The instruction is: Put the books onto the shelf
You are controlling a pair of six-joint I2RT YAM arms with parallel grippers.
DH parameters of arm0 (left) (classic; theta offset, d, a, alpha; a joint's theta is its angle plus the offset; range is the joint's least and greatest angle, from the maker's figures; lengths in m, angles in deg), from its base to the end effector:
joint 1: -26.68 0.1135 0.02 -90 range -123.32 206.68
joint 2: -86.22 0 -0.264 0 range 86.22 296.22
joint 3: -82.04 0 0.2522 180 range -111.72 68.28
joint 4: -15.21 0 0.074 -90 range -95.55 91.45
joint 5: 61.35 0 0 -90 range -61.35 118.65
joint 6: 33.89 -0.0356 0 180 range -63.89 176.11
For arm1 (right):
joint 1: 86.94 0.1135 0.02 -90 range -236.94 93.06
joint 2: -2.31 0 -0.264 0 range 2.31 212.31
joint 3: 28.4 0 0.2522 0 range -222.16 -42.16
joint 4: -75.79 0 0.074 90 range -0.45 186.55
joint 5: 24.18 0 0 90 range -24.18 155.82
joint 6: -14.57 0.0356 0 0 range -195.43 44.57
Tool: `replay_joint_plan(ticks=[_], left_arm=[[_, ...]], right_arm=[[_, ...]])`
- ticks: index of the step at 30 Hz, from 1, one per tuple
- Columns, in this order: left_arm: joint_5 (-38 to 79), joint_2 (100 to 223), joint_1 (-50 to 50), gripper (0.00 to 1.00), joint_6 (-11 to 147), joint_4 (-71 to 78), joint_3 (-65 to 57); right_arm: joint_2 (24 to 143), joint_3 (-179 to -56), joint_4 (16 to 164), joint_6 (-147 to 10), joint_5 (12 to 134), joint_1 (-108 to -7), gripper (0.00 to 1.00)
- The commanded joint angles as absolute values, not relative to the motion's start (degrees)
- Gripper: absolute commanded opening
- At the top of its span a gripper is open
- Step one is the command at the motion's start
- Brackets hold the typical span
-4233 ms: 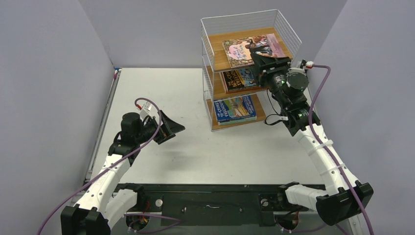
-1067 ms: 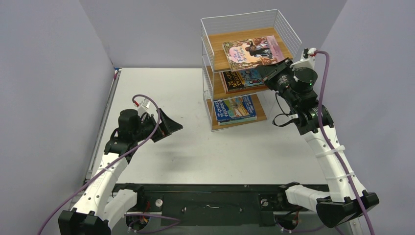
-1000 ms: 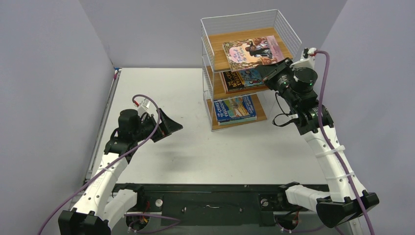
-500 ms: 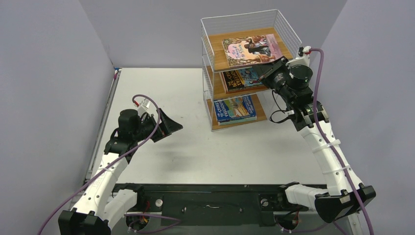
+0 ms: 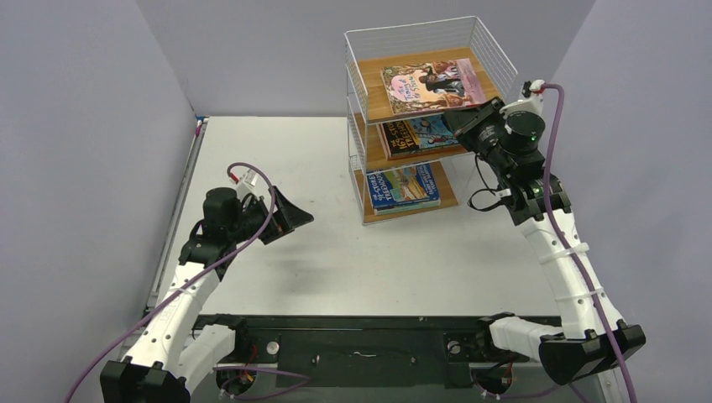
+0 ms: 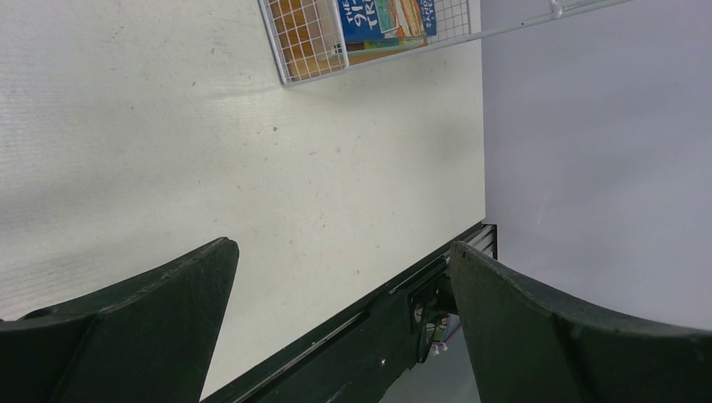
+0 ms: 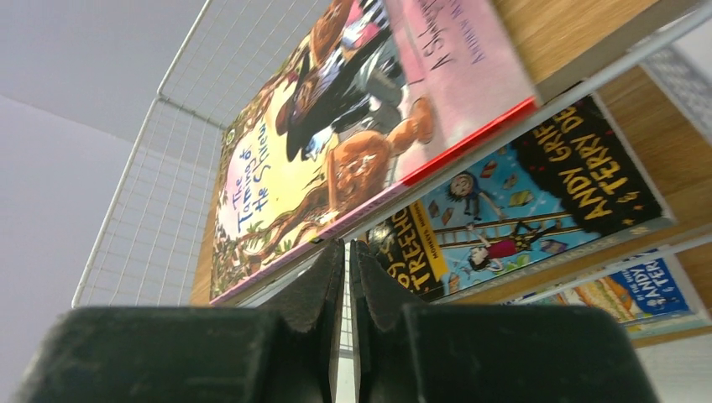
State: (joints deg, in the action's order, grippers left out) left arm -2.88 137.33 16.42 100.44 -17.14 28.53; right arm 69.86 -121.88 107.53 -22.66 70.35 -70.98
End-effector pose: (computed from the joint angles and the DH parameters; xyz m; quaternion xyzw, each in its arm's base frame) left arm 0.1902 -0.0533 0.2775 -0.1141 0.8365 -0.4299 0.3201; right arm 0.2443 0.0728 0.4567 0.2090 0.7119 0.4023 0.5364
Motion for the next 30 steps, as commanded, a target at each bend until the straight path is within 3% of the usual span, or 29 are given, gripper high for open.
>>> replay_joint_plan(ticks=[1, 30], left_arm=[[-3.3, 136.9, 16.9, 0.96, 100.2, -14.7, 29.1], [-3.6, 137.2, 16.9, 0.96, 100.3, -14.1, 29.2]], right_arm=[[66.7, -124.3, 107.9, -24.6, 68.6, -73.7, 0.04], [67.0, -124.6, 108.2, -24.1, 69.8, -78.1, 0.04]])
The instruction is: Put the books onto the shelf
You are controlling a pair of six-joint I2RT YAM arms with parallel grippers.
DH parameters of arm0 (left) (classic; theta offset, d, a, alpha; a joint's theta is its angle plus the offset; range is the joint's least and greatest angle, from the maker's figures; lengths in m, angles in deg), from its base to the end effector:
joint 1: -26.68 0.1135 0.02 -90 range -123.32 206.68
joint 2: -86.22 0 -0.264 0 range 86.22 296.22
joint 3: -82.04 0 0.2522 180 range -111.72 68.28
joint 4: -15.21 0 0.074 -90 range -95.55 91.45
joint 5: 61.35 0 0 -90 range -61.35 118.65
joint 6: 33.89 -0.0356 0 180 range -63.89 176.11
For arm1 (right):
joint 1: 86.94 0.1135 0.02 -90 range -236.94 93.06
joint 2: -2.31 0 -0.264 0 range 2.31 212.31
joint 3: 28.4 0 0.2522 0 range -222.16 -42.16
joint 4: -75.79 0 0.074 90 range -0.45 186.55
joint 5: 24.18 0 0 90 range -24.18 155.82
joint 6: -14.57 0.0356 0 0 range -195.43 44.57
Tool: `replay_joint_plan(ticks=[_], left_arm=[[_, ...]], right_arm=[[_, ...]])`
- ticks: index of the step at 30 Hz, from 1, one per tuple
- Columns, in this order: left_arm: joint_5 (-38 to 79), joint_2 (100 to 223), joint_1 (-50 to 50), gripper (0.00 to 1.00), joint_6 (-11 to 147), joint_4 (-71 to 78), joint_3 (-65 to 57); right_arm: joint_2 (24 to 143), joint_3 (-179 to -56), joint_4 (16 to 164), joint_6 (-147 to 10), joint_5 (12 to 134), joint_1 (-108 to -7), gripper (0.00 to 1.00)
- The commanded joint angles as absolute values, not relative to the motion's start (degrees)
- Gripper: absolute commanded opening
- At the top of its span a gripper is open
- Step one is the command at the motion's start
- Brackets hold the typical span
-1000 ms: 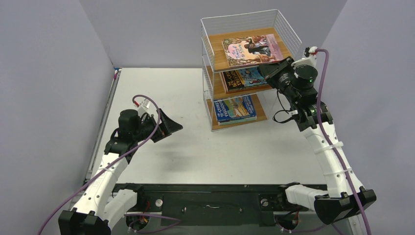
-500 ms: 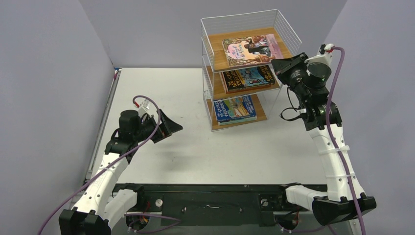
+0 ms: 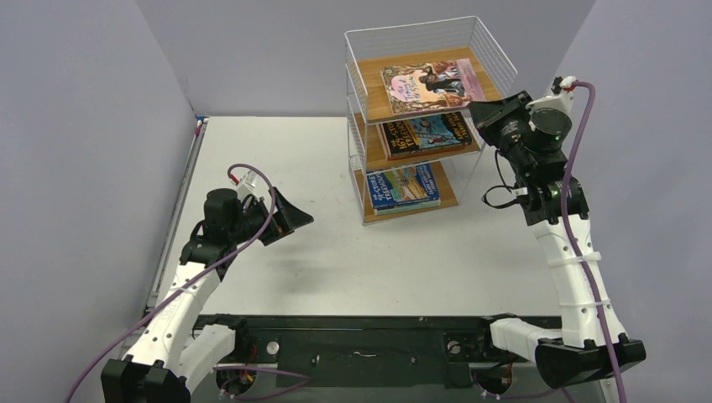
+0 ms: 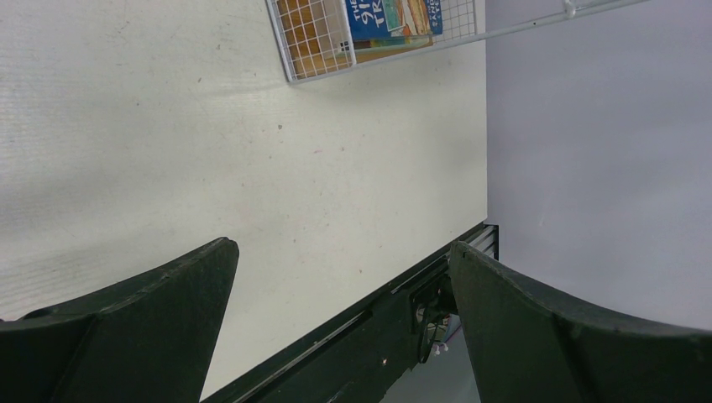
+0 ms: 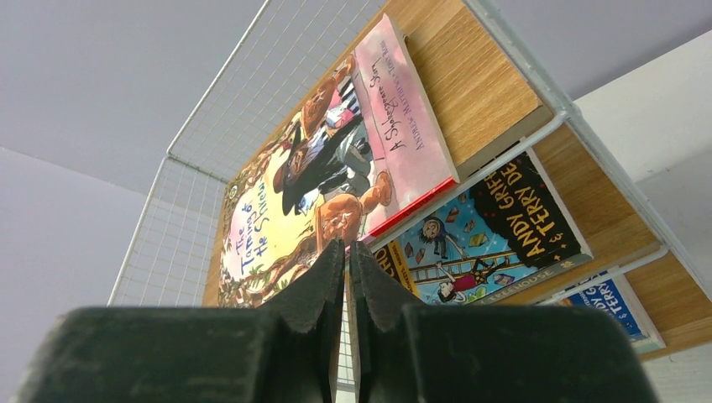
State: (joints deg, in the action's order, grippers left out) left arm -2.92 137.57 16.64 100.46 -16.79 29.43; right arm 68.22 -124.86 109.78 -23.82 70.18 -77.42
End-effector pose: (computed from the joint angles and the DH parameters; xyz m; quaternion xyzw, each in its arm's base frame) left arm 0.1907 -0.0527 0.2719 -0.1182 0.8389 -0.4277 0.3151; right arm 0.2350 0.0422 0.4761 0.2369 0.6883 0.3722 0.5758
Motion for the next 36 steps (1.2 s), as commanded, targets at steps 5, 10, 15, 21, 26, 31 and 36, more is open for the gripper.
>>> replay_joint_plan(ticks=[5, 10, 15, 21, 26, 31, 36], left_arm=[[-3.3, 136.6, 17.0, 0.96, 100.2, -14.4, 29.1], [-3.3, 137.1, 17.0, 0.96, 100.0, -14.6, 29.0], [-3.3, 137.6, 17.0, 0.96, 100.1, -14.2, 28.7], [-3.2, 137.8, 17.0, 0.96, 100.1, -14.2, 28.6], [-3.2, 138.0, 17.0, 0.96, 100.1, -14.2, 28.4], [-3.2, 138.4, 17.0, 0.96, 100.1, -14.1, 28.2], [-3.3, 138.5, 17.0, 0.96, 100.0, -14.0, 28.2]], right_arm=[[67.9, -124.8, 108.6, -23.7, 69.6, -78.4, 0.03], [68.5, -125.0, 108.6, -23.7, 69.6, -78.6, 0.03], [69.1, -125.1, 108.7, -23.3, 69.7, -78.9, 0.03], [70.3, -125.5, 108.5, -23.1, 70.4, -79.1, 0.03], [70.9, -125.4, 108.0, -22.8, 70.8, -79.2, 0.03], [71.5, -125.5, 107.5, -22.6, 71.2, -79.2, 0.03], [70.9, -125.3, 107.4, -22.4, 72.0, -79.2, 0.03]])
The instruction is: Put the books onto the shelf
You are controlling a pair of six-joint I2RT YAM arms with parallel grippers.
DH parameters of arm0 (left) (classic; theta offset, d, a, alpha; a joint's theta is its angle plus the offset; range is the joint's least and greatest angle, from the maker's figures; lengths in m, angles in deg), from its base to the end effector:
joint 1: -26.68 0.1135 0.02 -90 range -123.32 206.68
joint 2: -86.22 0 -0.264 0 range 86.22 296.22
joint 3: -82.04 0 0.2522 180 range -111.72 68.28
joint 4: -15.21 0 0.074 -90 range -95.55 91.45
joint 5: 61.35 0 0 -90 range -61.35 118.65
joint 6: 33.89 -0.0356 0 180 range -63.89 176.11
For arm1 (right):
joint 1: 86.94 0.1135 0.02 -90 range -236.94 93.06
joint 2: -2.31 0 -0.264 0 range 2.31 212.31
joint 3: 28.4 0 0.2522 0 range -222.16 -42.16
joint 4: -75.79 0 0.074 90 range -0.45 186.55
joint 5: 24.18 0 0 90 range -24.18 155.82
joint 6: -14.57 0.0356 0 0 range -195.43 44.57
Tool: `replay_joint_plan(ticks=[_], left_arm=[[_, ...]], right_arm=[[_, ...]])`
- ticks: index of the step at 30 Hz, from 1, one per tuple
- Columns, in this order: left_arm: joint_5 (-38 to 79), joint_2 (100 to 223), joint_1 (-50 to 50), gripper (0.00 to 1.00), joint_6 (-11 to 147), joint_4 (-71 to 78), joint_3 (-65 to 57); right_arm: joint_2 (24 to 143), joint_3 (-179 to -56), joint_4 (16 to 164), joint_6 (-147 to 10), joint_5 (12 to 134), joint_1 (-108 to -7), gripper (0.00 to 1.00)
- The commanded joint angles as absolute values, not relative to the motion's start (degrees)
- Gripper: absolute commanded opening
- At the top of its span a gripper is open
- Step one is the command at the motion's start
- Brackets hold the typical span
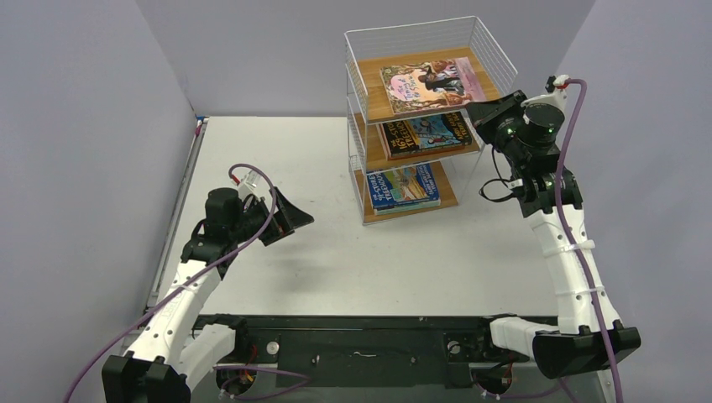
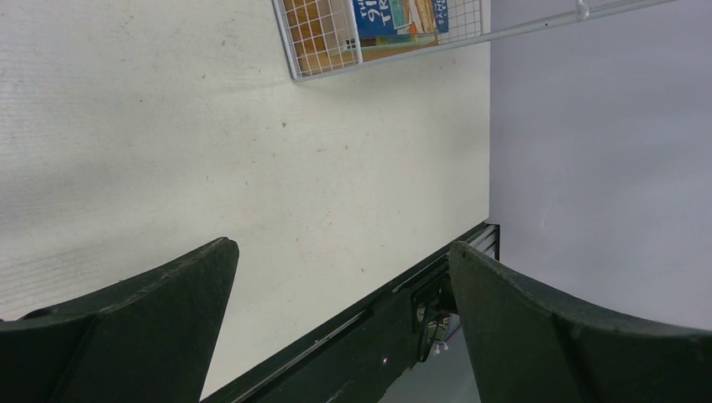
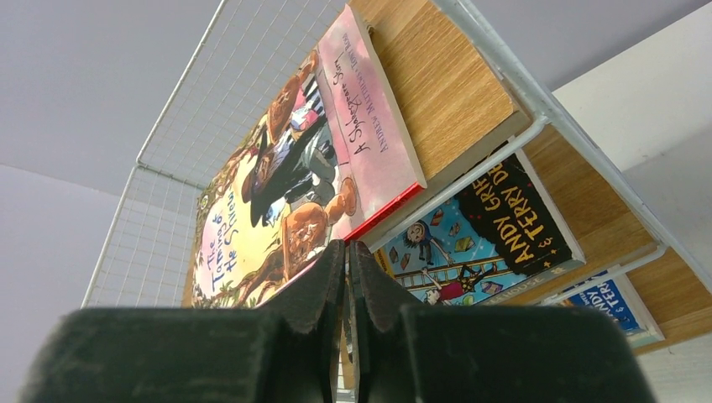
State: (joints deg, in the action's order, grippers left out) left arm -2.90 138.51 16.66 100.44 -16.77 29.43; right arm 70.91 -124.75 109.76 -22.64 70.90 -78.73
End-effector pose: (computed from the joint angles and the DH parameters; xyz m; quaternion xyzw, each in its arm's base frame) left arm 0.1932 -0.0531 0.2690 -0.1212 0.8420 -0.4254 0.3089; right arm 0.2526 0.0396 0.4649 0.2547 0.6993 0.3670 0.5580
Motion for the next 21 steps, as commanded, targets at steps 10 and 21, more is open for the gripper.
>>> replay_joint_plan(ticks=[10, 21], left_arm=[[-1.1, 138.7, 17.3, 0.96, 95.4, -21.8, 21.3], [17.0, 140.1, 17.7, 0.96, 87.9, -39.0, 7.5]], right_arm=[[63.5, -126.1, 122.9, -34.6, 67.0, -79.3, 0.62], [51.0, -120.4, 140.2, -45.6, 42.5, -79.4, 0.82]])
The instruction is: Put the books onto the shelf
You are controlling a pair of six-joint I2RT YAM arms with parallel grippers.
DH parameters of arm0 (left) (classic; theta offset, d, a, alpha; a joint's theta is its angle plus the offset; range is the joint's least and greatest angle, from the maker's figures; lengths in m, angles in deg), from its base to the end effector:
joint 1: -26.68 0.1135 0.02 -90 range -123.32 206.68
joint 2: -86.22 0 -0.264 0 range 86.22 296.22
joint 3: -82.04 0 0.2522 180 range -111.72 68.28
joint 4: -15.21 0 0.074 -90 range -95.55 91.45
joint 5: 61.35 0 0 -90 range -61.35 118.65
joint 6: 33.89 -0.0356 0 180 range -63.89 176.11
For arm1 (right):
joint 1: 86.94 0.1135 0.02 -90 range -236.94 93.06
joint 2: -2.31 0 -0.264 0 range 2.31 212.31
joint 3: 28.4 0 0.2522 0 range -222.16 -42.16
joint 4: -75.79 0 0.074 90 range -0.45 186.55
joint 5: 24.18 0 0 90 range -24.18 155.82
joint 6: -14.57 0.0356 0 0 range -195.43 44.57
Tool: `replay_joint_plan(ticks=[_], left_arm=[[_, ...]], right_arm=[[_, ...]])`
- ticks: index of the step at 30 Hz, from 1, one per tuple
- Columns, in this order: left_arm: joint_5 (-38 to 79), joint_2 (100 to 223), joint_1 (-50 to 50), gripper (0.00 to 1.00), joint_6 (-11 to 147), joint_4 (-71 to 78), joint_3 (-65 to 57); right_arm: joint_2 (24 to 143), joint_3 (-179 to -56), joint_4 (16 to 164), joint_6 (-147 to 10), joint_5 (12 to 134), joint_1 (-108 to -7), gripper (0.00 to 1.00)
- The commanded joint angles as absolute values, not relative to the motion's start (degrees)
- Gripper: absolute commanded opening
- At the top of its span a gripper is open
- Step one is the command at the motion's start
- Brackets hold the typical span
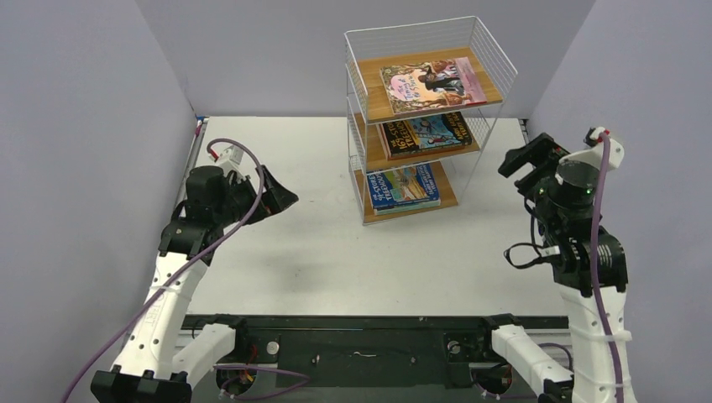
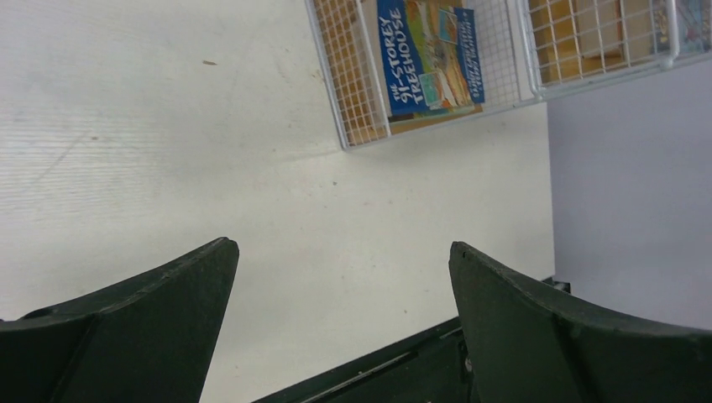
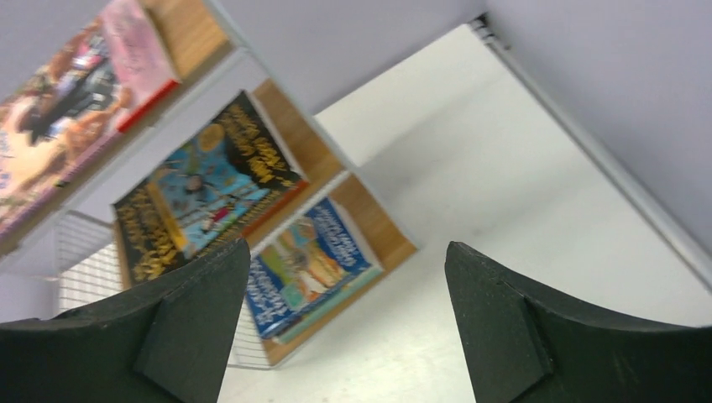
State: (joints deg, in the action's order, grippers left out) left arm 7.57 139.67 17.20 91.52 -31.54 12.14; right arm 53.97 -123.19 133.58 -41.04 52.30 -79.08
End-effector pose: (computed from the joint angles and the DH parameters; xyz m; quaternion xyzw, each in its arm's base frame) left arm 0.1924 -0.0451 0.3429 -0.1026 0.8514 -0.3335 0.3917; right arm 0.1451 0.0116 0.4655 0.2504 0.7486 0.1318 0.5997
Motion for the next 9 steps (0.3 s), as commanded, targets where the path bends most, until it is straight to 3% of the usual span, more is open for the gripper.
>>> replay_joint_plan(ticks=[1, 9], left_arm=[[17.9, 140.1, 17.7, 0.96, 87.5, -39.5, 7.1], [22.0, 138.9, 17.8, 0.96, 86.3, -42.0, 5.5]], right_arm=[[49.4, -119.0, 140.6, -45.6, 41.9, -79.4, 0.82], [43.7, -115.1, 142.9, -45.5, 38.4, -79.3, 0.8]])
